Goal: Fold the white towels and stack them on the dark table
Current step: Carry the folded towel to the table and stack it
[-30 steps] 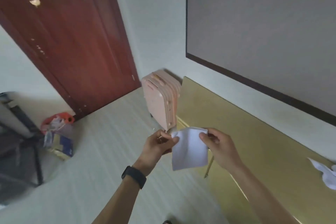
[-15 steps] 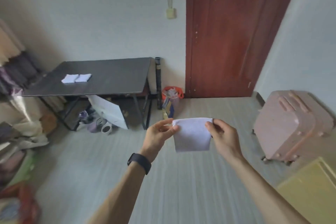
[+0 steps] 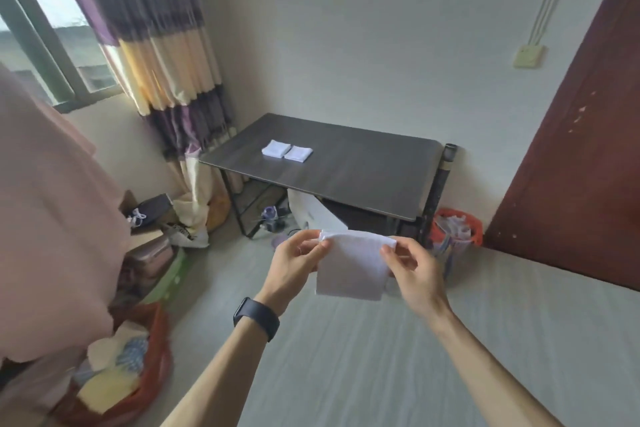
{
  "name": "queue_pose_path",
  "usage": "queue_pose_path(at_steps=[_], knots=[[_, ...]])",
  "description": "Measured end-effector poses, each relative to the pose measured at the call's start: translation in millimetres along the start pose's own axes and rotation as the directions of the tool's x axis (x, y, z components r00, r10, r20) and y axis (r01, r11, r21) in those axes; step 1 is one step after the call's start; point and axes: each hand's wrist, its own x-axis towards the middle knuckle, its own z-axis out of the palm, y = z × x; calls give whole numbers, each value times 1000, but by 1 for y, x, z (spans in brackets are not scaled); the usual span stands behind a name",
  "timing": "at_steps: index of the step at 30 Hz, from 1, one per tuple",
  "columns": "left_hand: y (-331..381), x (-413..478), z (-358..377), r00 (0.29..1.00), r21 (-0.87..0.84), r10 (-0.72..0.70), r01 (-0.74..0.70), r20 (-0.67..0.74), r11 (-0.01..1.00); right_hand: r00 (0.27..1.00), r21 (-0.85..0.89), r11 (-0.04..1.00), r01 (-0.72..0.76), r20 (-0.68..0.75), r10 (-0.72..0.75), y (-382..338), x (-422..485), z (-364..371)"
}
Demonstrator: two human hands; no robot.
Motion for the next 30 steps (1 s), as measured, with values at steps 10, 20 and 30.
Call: queue_pose_path(at_steps=[10,20,30], knots=[[-24,165,-120,962,52,-68,85,-265,995,951,142,974,-174,282,129,31,184,167],[-81,319,-201,902,210,-84,188,-424,959,980,-192,981,15,199,24,86,313,321],[-142,500,-277,934,129,-256,294,-247,947,974,-252,948,-193,67,216,123,446,432]])
